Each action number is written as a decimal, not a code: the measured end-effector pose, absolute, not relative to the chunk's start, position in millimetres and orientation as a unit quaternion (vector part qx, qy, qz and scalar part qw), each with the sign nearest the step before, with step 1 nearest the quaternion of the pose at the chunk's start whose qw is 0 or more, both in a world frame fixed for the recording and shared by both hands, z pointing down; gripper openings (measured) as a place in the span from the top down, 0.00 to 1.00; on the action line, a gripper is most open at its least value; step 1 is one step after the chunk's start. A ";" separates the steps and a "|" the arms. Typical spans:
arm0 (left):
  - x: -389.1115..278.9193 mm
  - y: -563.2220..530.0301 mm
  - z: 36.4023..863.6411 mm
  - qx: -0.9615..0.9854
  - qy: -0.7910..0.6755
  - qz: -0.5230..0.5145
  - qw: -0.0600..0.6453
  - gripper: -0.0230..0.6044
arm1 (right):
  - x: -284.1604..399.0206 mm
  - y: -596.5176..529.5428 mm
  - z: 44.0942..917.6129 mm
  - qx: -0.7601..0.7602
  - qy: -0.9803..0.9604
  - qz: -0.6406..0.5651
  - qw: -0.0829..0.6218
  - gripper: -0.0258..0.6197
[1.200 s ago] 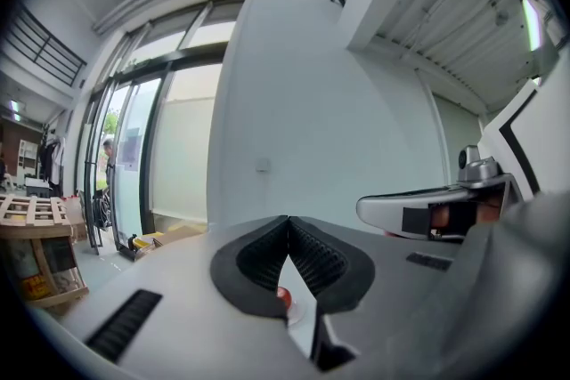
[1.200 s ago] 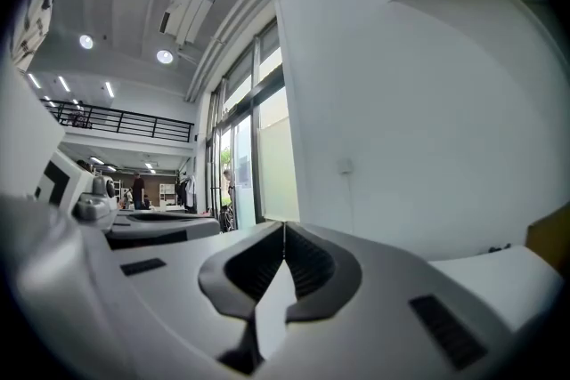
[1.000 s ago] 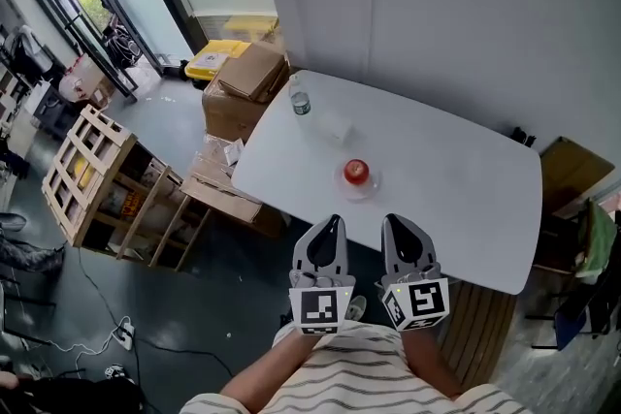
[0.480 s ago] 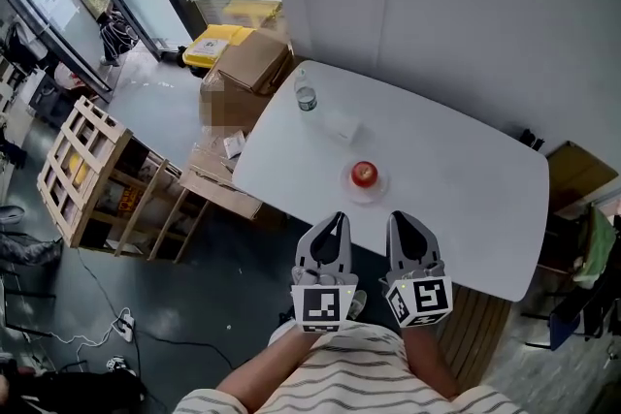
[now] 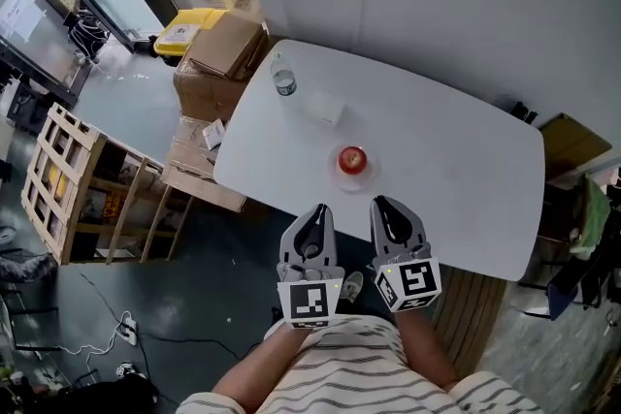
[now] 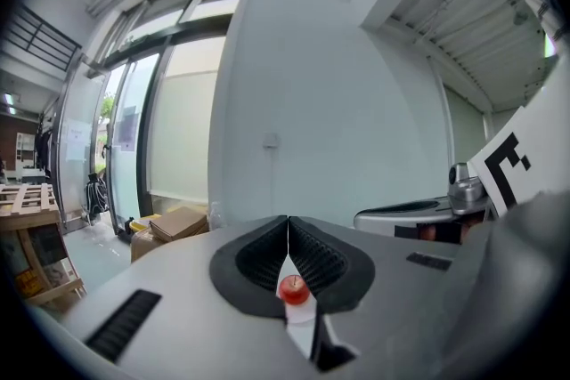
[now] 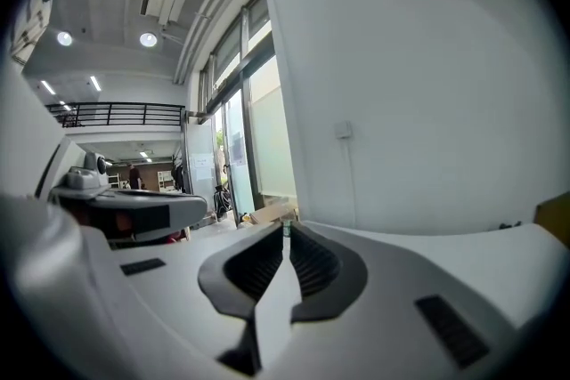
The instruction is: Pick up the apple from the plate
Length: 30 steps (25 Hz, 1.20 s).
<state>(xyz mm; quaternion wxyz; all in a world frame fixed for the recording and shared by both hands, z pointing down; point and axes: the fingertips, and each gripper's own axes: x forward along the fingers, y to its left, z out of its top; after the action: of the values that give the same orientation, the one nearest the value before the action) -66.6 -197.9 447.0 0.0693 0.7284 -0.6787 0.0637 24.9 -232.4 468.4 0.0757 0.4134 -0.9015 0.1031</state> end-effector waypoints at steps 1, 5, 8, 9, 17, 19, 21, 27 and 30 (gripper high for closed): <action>-66.6 -199.9 450.0 0.730 -0.677 0.065 0.072 0.96 | 23.6 -234.1 473.8 0.412 -0.902 0.106 0.081 0.94; -66.1 -206.8 460.0 0.734 -0.671 0.069 0.083 0.96 | 20.4 -244.2 497.9 0.410 -0.899 0.119 0.102 0.86; -65.4 -209.1 467.6 0.738 -0.664 0.073 0.091 0.96 | 18.0 -253.3 519.0 0.413 -0.894 0.127 0.121 0.80; -65.2 -209.4 470.5 0.739 -0.663 0.075 0.093 0.96 | 17.1 -256.3 526.1 0.413 -0.893 0.128 0.127 0.77; -66.3 -209.1 482.4 0.743 -0.656 0.089 0.100 0.96 | 11.6 -278.6 581.6 0.411 -0.887 0.143 0.156 0.63; -67.7 -208.8 487.7 0.741 -0.656 0.091 0.106 0.96 | 9.2 -286.1 596.3 0.409 -0.887 0.144 0.161 0.59; -69.9 -208.1 490.4 0.740 -0.657 0.092 0.109 0.96 | 5.7 -292.2 611.5 0.406 -0.887 0.143 0.168 0.56; -71.9 -207.0 490.5 0.741 -0.656 0.097 0.106 0.96 | -2.6 -305.1 642.5 0.396 -0.889 0.140 0.182 0.51; -75.2 -206.5 493.3 0.740 -0.657 0.095 0.112 0.96 | -6.1 -309.9 656.4 0.395 -0.887 0.144 0.193 0.49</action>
<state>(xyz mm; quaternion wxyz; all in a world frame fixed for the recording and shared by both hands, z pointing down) -75.2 -206.5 493.3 0.1122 0.7396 -0.6567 0.0952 -6.1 -309.9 656.4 0.1931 0.3951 -0.8866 0.1436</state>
